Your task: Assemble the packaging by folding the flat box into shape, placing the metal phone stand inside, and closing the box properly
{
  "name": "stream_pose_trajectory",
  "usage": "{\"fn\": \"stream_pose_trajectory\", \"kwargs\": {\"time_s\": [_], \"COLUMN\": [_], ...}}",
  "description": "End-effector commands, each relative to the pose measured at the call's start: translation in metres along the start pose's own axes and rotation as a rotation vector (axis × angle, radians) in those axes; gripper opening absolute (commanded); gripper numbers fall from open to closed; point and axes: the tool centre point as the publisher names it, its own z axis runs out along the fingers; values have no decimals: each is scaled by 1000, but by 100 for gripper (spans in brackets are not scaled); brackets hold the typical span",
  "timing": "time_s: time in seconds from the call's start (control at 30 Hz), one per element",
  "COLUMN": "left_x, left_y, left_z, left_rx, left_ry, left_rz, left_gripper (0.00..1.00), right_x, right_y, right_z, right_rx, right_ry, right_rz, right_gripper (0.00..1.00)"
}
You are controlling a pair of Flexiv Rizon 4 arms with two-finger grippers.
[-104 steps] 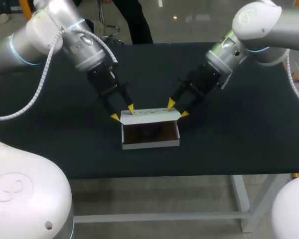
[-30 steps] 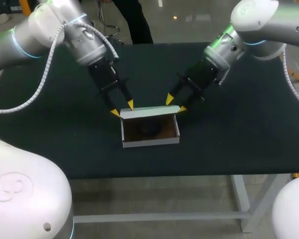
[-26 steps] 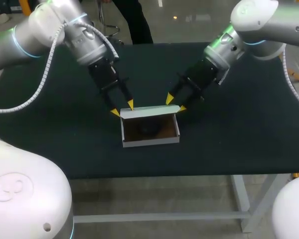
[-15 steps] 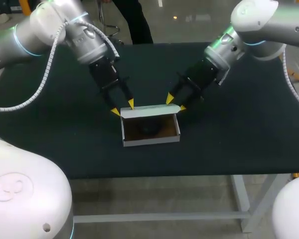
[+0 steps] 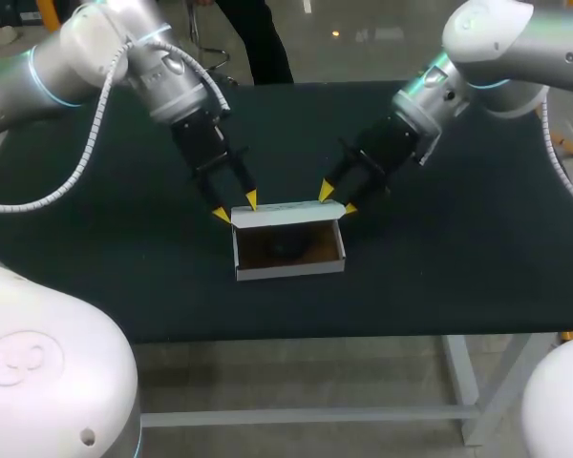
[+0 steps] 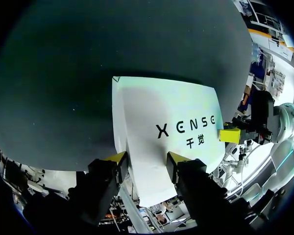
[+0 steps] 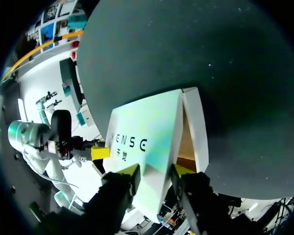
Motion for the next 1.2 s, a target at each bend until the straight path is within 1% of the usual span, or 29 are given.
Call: {"fn": "stream_pose_trajectory", "kwargs": {"time_s": [0.03, 0.27, 0.67, 0.87, 1.03, 1.2], "left_x": [2, -2, -3, -5, -6, -8], "left_y": [-2, -4, -3, -2, -2, -3], "left_z": [0, 5, 6, 8, 9, 11], "left_rx": [-6, -13, -10, -9, -7, -7], "left_ry": [-5, -9, -12, -14, -15, -15], "left_rz": [1, 3, 12, 16, 20, 24], "left_gripper": [54, 55, 54, 54, 55, 55], "right_x": [1, -1, -1, -3, -4, -5], "right_y": [2, 2, 0, -1, -2, -2], "right_z": [1, 3, 5, 6, 8, 10], "right_rx": [8, 11, 10, 6, 1, -2], "right_ry": [1, -1, -8, -13, -17, -20], "right_rz": [-1, 0, -5, -15, -22, -27], "right_gripper": [45, 45, 46, 48, 53, 53]}}
